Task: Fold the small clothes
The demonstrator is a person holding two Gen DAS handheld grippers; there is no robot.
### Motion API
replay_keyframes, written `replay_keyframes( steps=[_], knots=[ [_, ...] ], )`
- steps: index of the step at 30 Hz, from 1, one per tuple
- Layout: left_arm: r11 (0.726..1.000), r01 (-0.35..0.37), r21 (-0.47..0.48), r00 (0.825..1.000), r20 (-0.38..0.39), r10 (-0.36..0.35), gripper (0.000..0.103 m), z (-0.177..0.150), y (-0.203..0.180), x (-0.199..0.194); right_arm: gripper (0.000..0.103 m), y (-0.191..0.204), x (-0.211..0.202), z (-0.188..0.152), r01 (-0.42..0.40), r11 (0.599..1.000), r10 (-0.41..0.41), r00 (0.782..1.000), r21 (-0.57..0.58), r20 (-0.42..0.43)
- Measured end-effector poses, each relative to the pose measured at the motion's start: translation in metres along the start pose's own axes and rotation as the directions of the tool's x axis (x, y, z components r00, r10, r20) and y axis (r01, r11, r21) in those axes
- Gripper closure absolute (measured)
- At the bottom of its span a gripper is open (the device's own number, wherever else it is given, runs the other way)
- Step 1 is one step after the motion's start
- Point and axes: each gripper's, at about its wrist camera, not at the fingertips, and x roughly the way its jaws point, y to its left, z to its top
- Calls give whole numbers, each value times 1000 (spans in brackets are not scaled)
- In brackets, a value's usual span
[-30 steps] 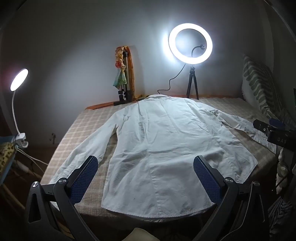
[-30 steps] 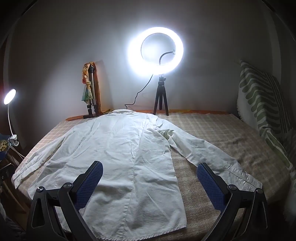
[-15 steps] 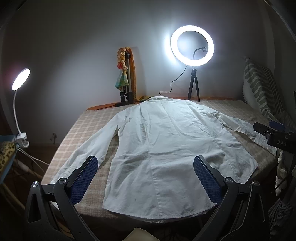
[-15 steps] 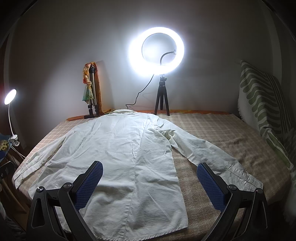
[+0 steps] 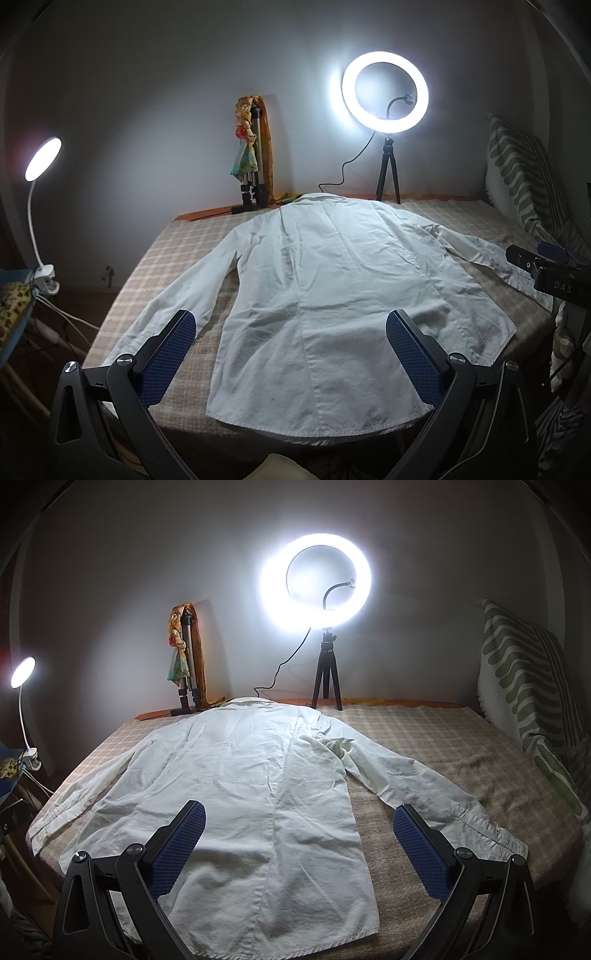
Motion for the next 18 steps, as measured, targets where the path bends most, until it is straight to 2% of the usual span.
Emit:
replay_keyframes(
  steps=[18],
  knots=[
    [1000,-2,-1,1000,2,2,1,1,1,0,0,1,0,0,-3,1000,3,1000,2,-2]
  ],
)
